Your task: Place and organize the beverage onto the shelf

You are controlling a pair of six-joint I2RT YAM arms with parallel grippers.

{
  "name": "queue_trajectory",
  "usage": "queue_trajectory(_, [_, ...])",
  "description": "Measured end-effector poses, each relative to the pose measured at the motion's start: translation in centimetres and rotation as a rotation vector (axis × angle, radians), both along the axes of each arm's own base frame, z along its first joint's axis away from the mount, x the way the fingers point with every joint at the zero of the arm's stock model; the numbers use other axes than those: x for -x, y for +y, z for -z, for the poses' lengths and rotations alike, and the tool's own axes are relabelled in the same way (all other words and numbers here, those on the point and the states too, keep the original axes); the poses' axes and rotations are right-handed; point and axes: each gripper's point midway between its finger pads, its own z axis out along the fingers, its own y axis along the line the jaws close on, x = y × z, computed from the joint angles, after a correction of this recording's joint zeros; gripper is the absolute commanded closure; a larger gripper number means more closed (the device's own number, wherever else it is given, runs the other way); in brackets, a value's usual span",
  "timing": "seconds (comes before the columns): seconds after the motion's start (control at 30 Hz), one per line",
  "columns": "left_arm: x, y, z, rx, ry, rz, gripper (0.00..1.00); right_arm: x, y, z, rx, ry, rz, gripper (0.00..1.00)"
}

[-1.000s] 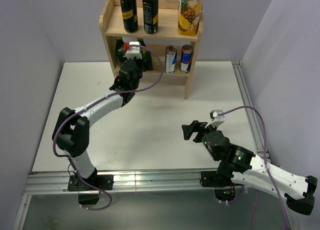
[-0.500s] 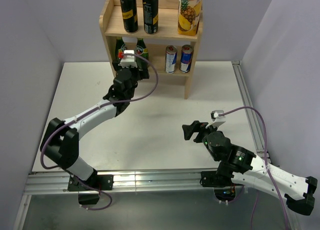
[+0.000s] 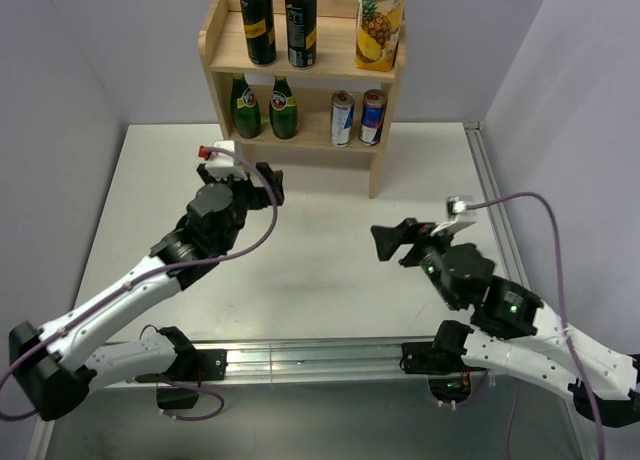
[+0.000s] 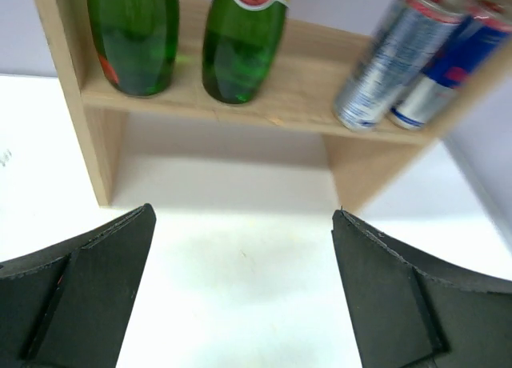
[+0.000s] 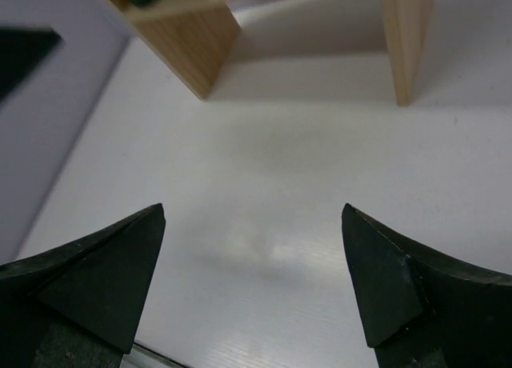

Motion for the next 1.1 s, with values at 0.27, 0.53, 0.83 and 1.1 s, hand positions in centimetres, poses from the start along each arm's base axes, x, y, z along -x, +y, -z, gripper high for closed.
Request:
queue_trajectory(0.27, [7.6,4.3,-4.5,0.105,0.013,0.038,0.01,1.2,-2.8,-15.5,-0.190,-0.216,0.000,0.00])
queue_trajectory(0.53, [12.3,10.8,-12.4,0.254,-0.132,-0.013,0.01,2.9,-7.0,-20.4,-0.217,-0.327,0.036,0.00])
queue_trajectory(0.83, [12.4,12.0,-11.7,0.219,-0.099,-0.069,0.01,4.1,-9.7,-21.2,-0.229,-0.356,0.063,0.00])
queue_trajectory(1.1, [11.7,11.6,-10.4,0.170,-0.055,-0.086,0.01,4.1,-9.8,-20.7,-0.206,-0.343,0.062,0.00])
